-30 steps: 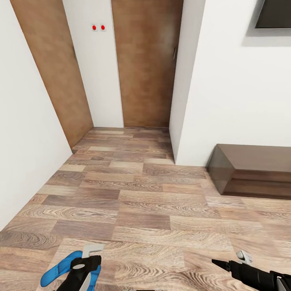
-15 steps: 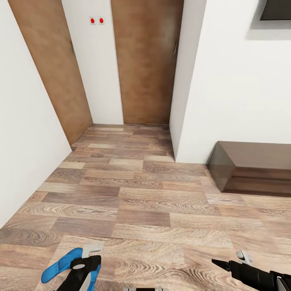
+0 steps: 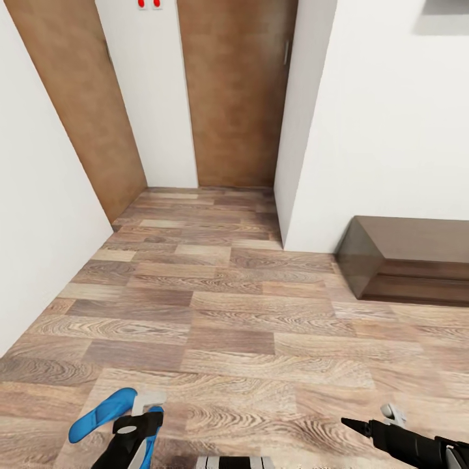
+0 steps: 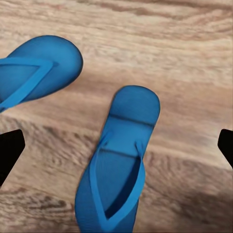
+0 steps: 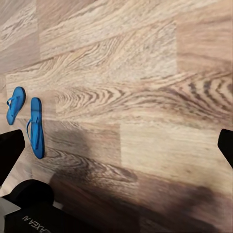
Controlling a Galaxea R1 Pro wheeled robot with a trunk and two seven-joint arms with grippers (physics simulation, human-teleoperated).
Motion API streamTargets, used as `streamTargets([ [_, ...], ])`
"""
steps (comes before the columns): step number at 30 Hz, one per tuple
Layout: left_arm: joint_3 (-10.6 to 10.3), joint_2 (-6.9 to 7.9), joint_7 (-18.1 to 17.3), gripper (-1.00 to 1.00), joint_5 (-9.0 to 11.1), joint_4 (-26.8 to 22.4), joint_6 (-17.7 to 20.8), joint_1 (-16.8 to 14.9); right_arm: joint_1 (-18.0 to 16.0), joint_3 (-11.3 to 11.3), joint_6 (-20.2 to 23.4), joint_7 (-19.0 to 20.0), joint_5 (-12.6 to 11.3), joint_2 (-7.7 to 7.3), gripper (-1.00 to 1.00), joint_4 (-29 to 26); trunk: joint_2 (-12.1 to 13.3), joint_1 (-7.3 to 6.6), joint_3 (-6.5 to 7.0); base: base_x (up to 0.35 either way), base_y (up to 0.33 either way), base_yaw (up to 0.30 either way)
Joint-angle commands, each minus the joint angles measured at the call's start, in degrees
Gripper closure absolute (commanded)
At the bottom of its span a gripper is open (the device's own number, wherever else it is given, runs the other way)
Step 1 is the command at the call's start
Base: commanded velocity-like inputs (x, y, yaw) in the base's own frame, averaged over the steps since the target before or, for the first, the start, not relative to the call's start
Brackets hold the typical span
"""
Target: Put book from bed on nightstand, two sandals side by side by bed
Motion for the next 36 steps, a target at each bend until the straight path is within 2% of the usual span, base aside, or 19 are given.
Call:
streamTargets([
  [1,0.0,0.0,0.2,-1.0,0.2,-0.1,0.2,0.0,0.0,0.0,0.4,0.1,-0.3,0.0,-1.0,0.0,0.0,0.01,-0.27,0.0,0.0,0.0],
  [36,0.0,0.16,0.1,-1.0,0.3,-0.1,0.2,0.0,0.0,0.0,0.4,0.1,-0.3,0.0,-1.0,0.0,-0.5,0.91,-8.03,0.0,0.0,0.0],
])
